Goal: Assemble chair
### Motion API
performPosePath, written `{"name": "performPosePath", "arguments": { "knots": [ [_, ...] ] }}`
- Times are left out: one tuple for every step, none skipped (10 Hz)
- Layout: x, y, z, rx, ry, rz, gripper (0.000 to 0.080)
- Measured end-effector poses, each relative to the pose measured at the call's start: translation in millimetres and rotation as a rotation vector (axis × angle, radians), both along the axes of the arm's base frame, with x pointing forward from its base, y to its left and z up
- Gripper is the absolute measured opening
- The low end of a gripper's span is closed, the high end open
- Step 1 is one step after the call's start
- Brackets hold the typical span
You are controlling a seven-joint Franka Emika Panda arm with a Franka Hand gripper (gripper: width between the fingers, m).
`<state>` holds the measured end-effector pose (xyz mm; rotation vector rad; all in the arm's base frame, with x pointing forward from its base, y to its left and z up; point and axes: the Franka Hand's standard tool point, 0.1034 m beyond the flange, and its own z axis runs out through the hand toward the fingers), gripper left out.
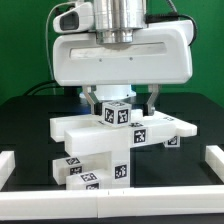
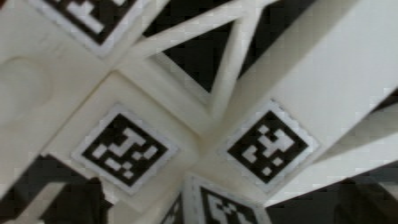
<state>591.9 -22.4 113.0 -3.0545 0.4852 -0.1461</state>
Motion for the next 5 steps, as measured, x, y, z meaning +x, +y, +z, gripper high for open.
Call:
{"name": "performPosePath", "arguments": {
  "knots": [
    [0.0,-0.2,0.0,-0.006,-0.002,0.063,0.0649],
    [0.0,-0.4,0.0,-0.012,-0.003,0.116,0.0649],
    [0.5,-1.3,0.3,-0.033,-0.007,0.235,0.0649],
    [1.9,-2.5,1.3,-0.072,-0.009,0.394,0.0649],
    [4.2,-3.7,3.2,-0.094,-0.010,0.508,0.0649]
  ]
}}
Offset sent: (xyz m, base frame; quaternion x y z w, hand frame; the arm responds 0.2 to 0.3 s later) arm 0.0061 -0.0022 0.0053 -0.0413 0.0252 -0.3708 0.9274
